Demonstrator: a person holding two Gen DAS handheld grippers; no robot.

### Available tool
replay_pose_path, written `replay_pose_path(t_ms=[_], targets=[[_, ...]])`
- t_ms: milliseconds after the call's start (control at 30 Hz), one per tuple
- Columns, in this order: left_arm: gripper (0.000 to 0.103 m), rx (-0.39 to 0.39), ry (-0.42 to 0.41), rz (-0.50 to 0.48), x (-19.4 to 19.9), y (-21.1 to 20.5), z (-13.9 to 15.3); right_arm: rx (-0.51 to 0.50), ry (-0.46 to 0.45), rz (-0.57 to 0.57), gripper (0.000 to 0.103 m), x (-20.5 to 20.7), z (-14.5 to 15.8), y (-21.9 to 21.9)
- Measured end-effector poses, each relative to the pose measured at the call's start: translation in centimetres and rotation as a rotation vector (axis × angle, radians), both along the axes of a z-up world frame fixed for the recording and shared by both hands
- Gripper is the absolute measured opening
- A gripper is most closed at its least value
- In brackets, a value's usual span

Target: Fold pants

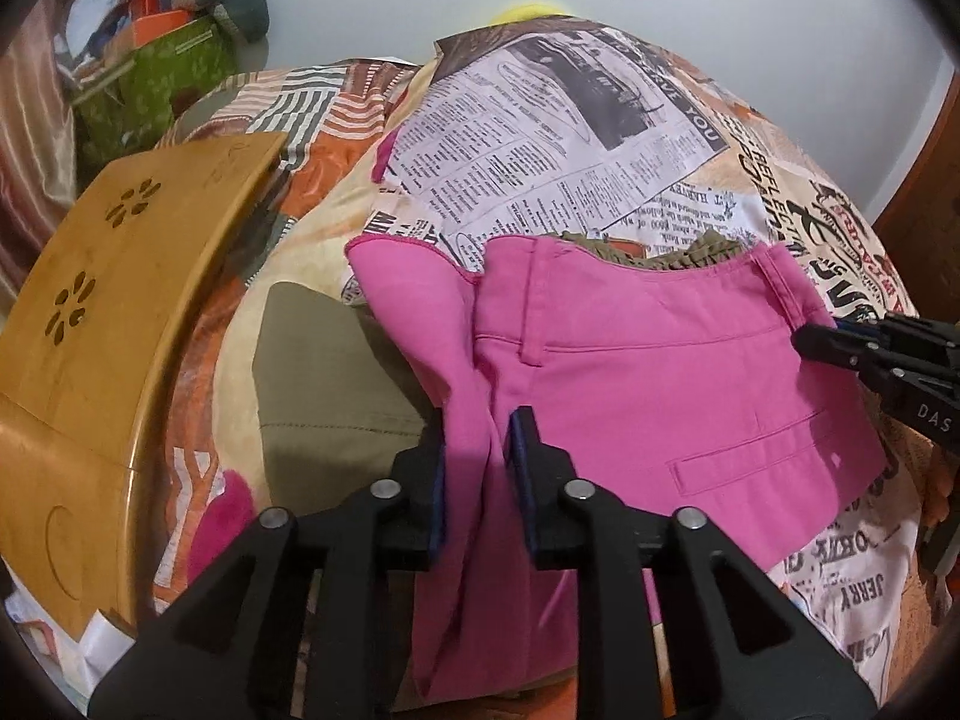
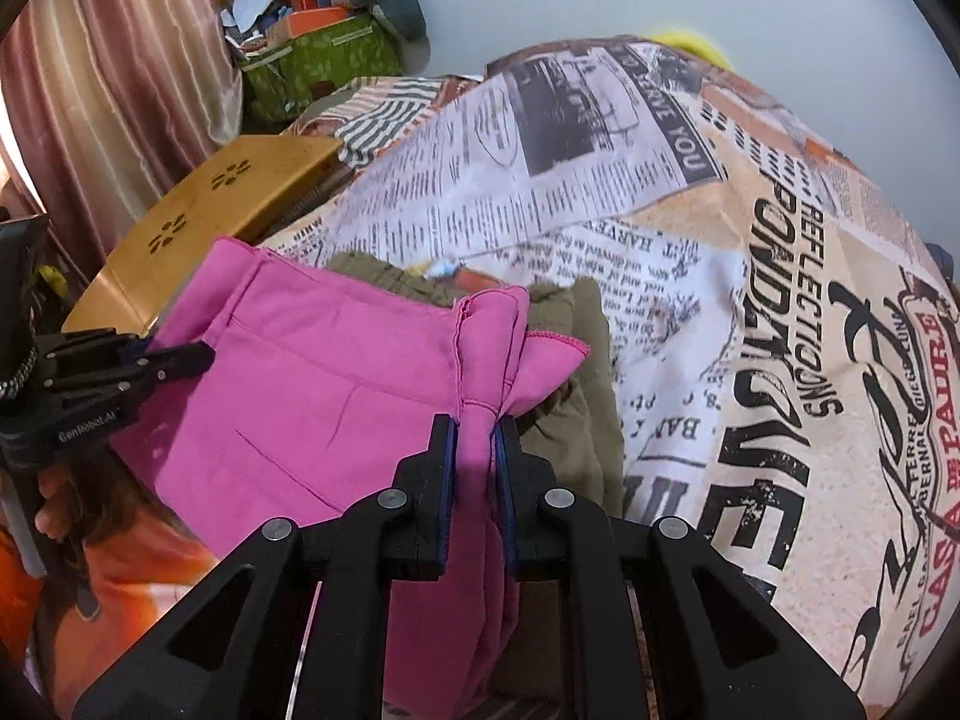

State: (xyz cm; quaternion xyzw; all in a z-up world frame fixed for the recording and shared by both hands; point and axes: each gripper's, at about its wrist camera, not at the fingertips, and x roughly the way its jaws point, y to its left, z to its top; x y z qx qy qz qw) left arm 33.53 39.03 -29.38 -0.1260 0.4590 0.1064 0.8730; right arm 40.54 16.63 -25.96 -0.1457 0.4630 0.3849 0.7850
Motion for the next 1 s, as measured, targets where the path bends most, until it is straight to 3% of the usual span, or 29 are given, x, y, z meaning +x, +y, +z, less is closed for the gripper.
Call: replay_pose_path(t_ms=[67,200,333,433,733,1000], targets=[[0.026,0.019,0.009,0.008,-0.1,0.2,0.2,-0.022,-0.009,-0.008,0.013,0.1,-0.1,-0.3],[0.026,0.076,0.042,0.028,-0.7,0.6,0.4,-0.043,-0.015,-0.049,0.028,0.2,0.1,-1.9],[0.026,0.127,0.089,0.041,-1.8,0.6,0.9,-0.068,-0.023,-0.077,0.029,0.0,0.9,-3.4],[0.026,0.127,0.079,0.04,-3.0,0.2,2.5,-0.039,-0.044,-0.083,0.029,-0.7,3.1,-4.5],[0.026,0.191,-0.126,0.0,-8.5,-5.7,14.3,0.14,-0.177,-0.087,0.029,-6.1,14.1,-7.6],[0.026,0.244,-0.371,-0.017,-17.2,-12.7,26.2,0.34,-0.322,-0.066,0.029,-14.6,24.7,-11.3]])
